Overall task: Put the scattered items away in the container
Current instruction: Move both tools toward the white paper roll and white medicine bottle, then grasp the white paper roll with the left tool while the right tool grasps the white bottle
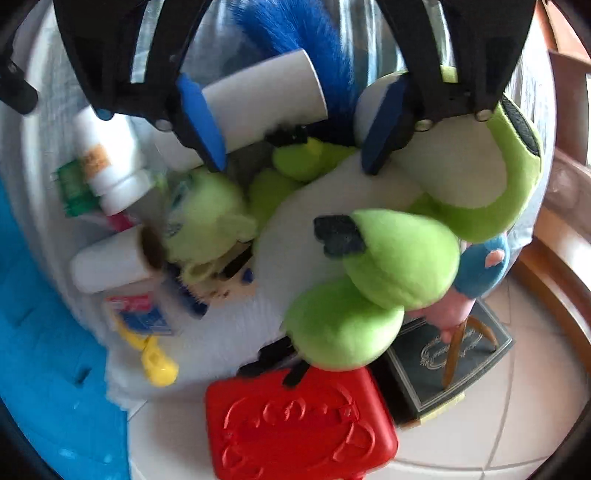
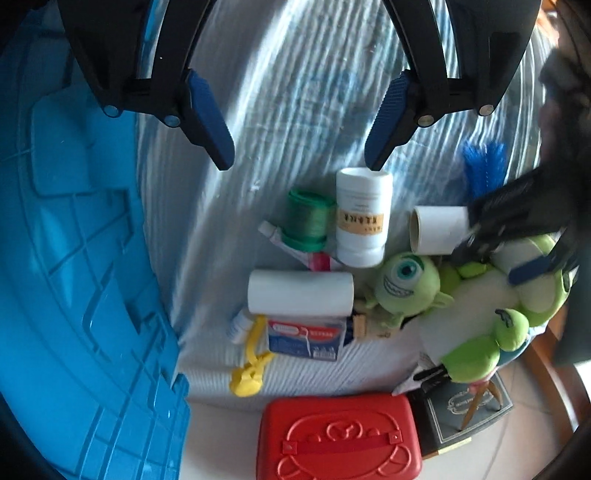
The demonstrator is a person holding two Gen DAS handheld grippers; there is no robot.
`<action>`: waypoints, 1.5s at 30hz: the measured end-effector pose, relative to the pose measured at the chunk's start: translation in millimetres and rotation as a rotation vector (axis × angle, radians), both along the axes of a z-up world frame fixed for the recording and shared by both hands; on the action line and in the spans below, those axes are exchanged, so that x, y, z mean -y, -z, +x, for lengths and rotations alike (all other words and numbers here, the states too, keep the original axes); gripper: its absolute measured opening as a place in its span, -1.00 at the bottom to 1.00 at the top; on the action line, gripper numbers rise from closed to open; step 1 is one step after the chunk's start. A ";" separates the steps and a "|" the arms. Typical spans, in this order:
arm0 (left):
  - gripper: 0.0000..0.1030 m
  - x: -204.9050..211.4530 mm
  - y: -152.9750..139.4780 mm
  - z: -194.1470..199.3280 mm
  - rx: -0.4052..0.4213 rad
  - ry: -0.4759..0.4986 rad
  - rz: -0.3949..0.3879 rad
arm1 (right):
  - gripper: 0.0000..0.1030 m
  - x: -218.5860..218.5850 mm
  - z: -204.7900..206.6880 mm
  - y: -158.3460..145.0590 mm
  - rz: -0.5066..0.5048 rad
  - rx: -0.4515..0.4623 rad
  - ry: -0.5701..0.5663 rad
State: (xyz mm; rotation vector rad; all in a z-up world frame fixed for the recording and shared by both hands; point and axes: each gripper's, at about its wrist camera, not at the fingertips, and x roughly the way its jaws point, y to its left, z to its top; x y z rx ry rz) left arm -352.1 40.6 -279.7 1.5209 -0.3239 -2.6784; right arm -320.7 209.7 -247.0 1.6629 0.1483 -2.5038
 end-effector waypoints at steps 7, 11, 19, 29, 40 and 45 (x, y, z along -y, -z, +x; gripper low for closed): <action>0.38 26.8 20.0 42.4 0.141 -0.062 0.125 | 0.44 21.2 7.8 21.7 -0.041 0.064 -0.074; 0.38 34.4 13.7 68.0 0.144 -0.051 0.188 | 0.44 34.4 6.5 35.6 -0.062 0.085 -0.099; 0.52 -12.4 -14.0 91.1 0.103 0.175 0.225 | 0.44 10.8 15.5 32.4 -0.037 0.066 -0.045; -0.02 -8.8 19.4 77.4 0.119 0.050 0.172 | 0.35 -16.3 14.8 23.9 -0.037 0.025 -0.005; -0.01 30.3 5.6 47.0 0.100 -0.009 0.204 | 0.15 41.9 -39.5 38.5 -0.138 0.013 -0.134; -0.07 30.8 22.3 49.2 0.121 -0.007 0.236 | -0.10 38.0 -52.6 63.3 -0.150 0.068 -0.107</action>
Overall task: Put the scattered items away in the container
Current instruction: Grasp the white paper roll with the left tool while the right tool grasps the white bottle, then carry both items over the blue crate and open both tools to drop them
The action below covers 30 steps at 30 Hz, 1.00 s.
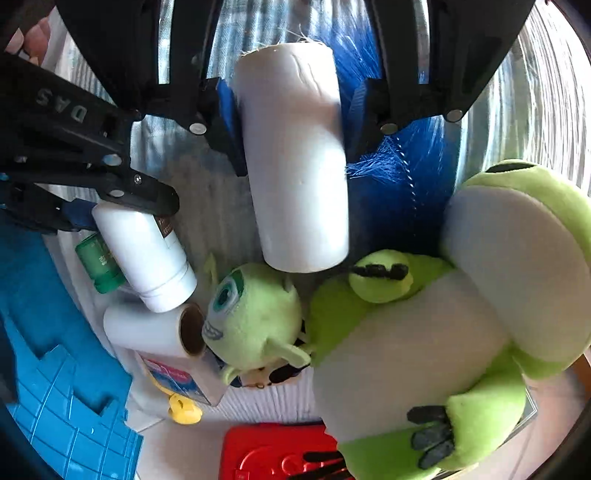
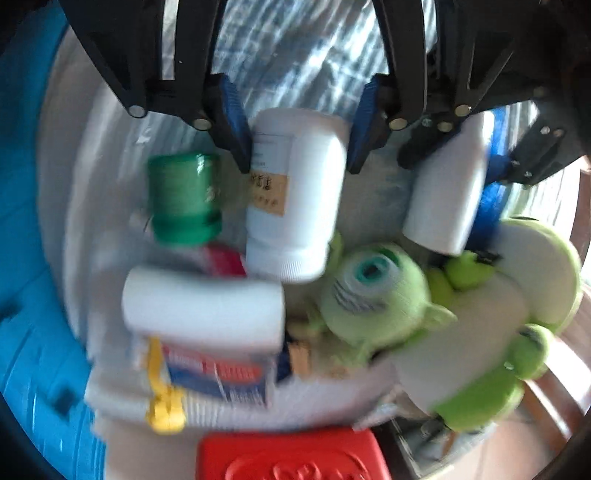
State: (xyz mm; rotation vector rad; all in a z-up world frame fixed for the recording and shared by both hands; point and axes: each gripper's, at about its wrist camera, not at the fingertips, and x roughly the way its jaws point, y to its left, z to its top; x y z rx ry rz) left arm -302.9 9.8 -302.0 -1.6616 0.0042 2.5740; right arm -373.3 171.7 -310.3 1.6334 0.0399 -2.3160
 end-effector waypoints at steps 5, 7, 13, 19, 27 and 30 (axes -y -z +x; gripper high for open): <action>-0.07 3.3 1.2 10.7 -0.001 -0.002 -0.001 | -0.06 6.0 -3.7 3.7 0.026 -0.015 -0.025; -0.07 5.5 2.0 15.1 -0.003 -0.004 -0.004 | 0.00 9.2 -6.0 6.0 0.024 -0.026 -0.024; -0.09 -10.1 -10.5 28.1 -0.027 -0.014 -0.032 | -0.11 12.1 1.3 8.6 0.027 -0.044 -0.017; -0.09 -5.2 -47.9 56.5 -0.092 -0.014 -0.062 | -0.11 10.0 35.4 -28.2 -0.013 -0.105 -0.012; -0.09 -4.6 -132.1 77.1 -0.256 0.011 -0.042 | -0.11 6.0 95.2 -133.3 -0.037 -0.298 0.010; -0.09 -0.3 -167.0 94.7 -0.318 0.021 -0.022 | -0.11 7.5 119.1 -175.1 -0.034 -0.377 0.038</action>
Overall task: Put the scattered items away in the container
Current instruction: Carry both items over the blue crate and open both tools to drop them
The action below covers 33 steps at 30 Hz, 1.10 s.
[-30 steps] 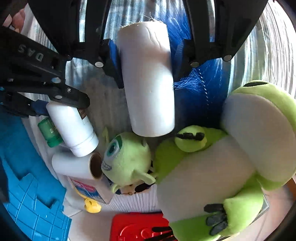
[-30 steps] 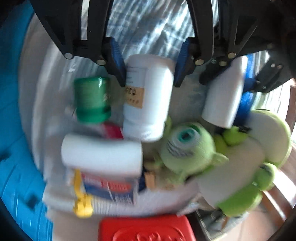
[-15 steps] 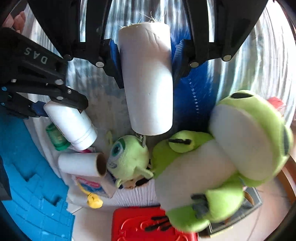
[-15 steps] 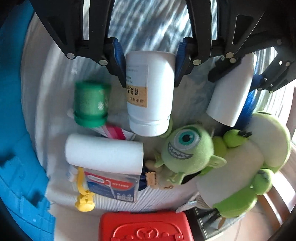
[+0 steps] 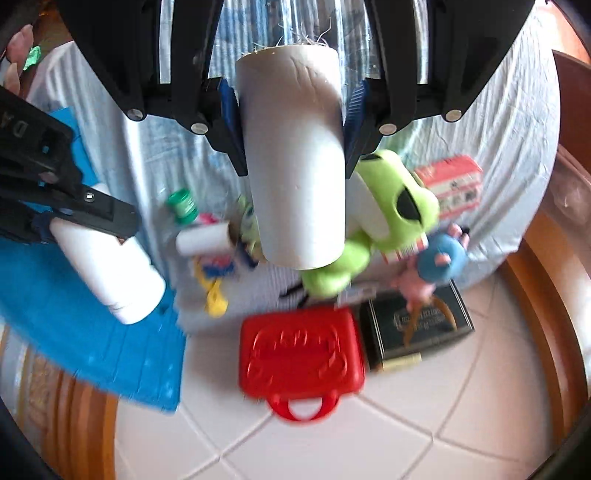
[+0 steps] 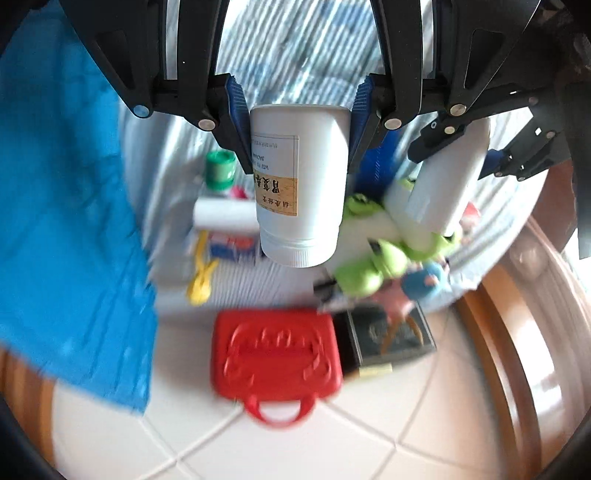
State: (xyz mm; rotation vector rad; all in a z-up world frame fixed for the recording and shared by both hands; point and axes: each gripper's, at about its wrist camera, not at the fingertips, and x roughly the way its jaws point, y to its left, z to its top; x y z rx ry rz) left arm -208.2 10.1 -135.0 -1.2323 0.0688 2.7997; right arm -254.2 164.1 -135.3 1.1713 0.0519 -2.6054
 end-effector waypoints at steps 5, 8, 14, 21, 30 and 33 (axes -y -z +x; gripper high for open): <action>-0.09 -11.7 -56.4 24.1 -0.112 0.028 0.018 | -0.11 -14.5 45.8 -67.3 -0.005 -0.140 0.051; -0.09 -32.6 -88.0 34.6 -0.168 0.064 0.029 | -0.11 -33.8 68.0 -107.4 -0.007 -0.222 0.082; -0.09 -122.4 -139.1 44.8 -0.264 0.172 0.050 | -0.11 -113.1 99.7 -157.0 0.046 -0.333 0.191; -0.09 -276.9 -155.0 36.2 -0.269 0.252 0.131 | -0.11 -270.5 111.4 -157.4 0.100 -0.358 0.337; -0.09 -400.2 -109.4 17.0 -0.070 0.211 0.044 | -0.11 -408.1 84.0 -104.3 0.065 -0.192 0.277; -0.05 -412.7 -105.3 24.0 -0.058 0.178 0.012 | -0.12 -426.5 84.8 -91.7 0.036 -0.174 0.251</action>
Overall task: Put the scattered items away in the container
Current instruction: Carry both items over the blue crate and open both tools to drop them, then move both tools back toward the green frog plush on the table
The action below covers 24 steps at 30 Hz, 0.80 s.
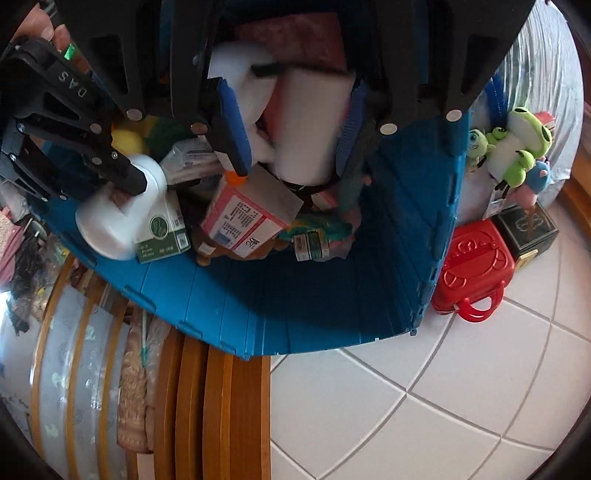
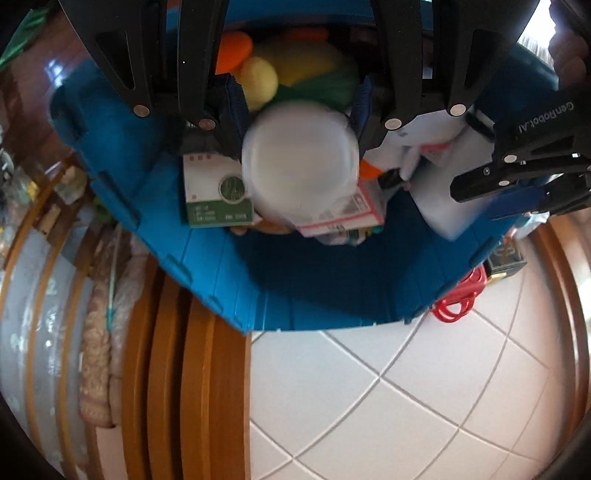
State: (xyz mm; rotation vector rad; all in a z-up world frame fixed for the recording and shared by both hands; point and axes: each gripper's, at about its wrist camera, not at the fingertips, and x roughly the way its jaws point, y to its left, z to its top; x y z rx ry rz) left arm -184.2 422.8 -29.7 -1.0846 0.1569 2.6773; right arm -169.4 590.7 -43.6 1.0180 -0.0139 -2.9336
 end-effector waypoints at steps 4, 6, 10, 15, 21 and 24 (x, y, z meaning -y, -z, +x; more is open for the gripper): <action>0.30 -4.2 1.5 10.6 -0.025 -0.039 -0.012 | -0.11 -18.2 -1.4 11.6 -0.034 0.008 -0.019; 0.34 -3.4 2.1 18.6 -0.038 -0.058 -0.012 | 0.09 -22.5 0.3 13.0 -0.040 -0.001 -0.024; 0.34 4.4 -0.4 28.7 -0.042 -0.089 0.008 | 0.61 -21.8 8.2 9.7 -0.060 -0.014 -0.049; 0.35 18.7 -6.8 47.0 -0.086 -0.128 0.026 | 1.00 -14.2 24.3 -6.4 -0.062 -0.071 -0.074; 0.59 53.5 -22.1 71.0 -0.177 -0.208 0.076 | 1.00 -3.1 37.2 -23.3 -0.060 -0.116 -0.082; 0.60 76.8 -29.4 77.0 -0.196 -0.250 0.098 | 1.00 10.1 41.0 -33.0 -0.060 -0.129 -0.102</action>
